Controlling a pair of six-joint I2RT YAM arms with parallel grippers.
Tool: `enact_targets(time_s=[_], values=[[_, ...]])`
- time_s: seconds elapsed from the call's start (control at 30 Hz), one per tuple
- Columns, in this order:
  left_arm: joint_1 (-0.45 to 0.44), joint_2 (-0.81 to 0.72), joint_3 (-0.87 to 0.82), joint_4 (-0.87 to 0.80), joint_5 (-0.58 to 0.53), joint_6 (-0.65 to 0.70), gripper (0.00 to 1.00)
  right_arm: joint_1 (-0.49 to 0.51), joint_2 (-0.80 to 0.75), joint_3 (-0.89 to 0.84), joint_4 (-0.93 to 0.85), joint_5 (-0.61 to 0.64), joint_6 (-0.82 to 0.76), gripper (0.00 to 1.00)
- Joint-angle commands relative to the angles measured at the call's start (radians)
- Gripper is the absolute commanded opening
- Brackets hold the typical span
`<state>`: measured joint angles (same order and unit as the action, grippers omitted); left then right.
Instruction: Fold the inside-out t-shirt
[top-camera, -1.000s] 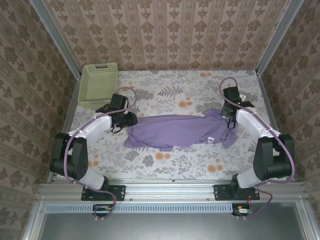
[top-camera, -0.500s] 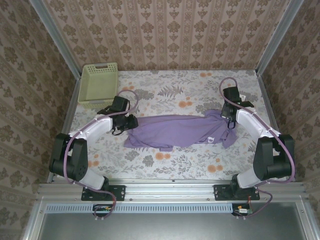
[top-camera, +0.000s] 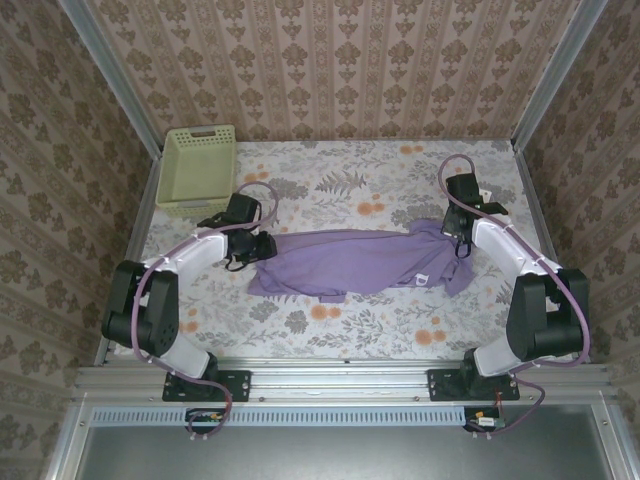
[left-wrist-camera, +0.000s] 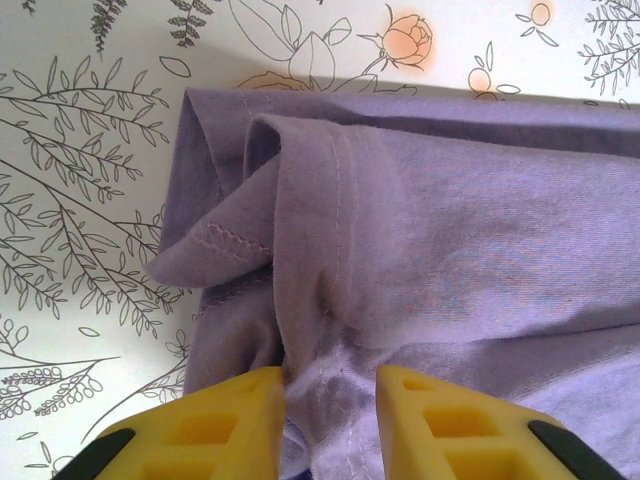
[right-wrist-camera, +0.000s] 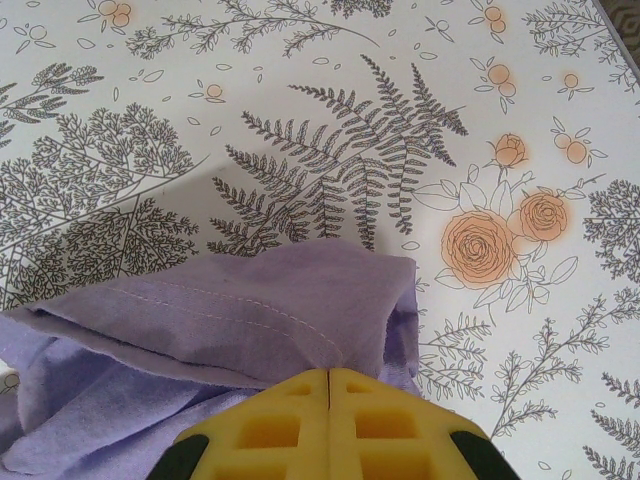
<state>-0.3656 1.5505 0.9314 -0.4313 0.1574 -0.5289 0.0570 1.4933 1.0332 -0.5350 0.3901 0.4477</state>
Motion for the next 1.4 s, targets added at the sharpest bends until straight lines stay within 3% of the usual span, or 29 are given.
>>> enact_targets(time_s=[0.0, 0.33, 0.53, 0.73, 0.93, 1.37], values=[[-0.004, 0.02, 0.024, -0.024, -0.006, -0.01, 0.31, 0.007, -0.026, -0.001, -0.031, 0.013, -0.006, 0.0], [-0.004, 0.034, 0.038, -0.015, -0.009, 0.001, 0.36, 0.007, -0.023, 0.0, -0.029, 0.01, -0.008, 0.0], [-0.004, 0.05, 0.056, -0.003, -0.007, 0.007, 0.25, 0.008, -0.021, 0.0, -0.029, 0.009, -0.012, 0.0], [-0.01, 0.06, 0.07, -0.003, -0.011, 0.011, 0.2, 0.007, -0.02, -0.003, -0.029, 0.007, -0.012, 0.0], [-0.03, 0.065, 0.106, -0.044, -0.068, 0.036, 0.29, 0.007, -0.015, -0.001, -0.028, 0.004, -0.013, 0.0], [-0.044, 0.12, 0.143, -0.055, -0.081, 0.044, 0.28, 0.007, -0.017, -0.001, -0.031, 0.008, -0.015, 0.0]])
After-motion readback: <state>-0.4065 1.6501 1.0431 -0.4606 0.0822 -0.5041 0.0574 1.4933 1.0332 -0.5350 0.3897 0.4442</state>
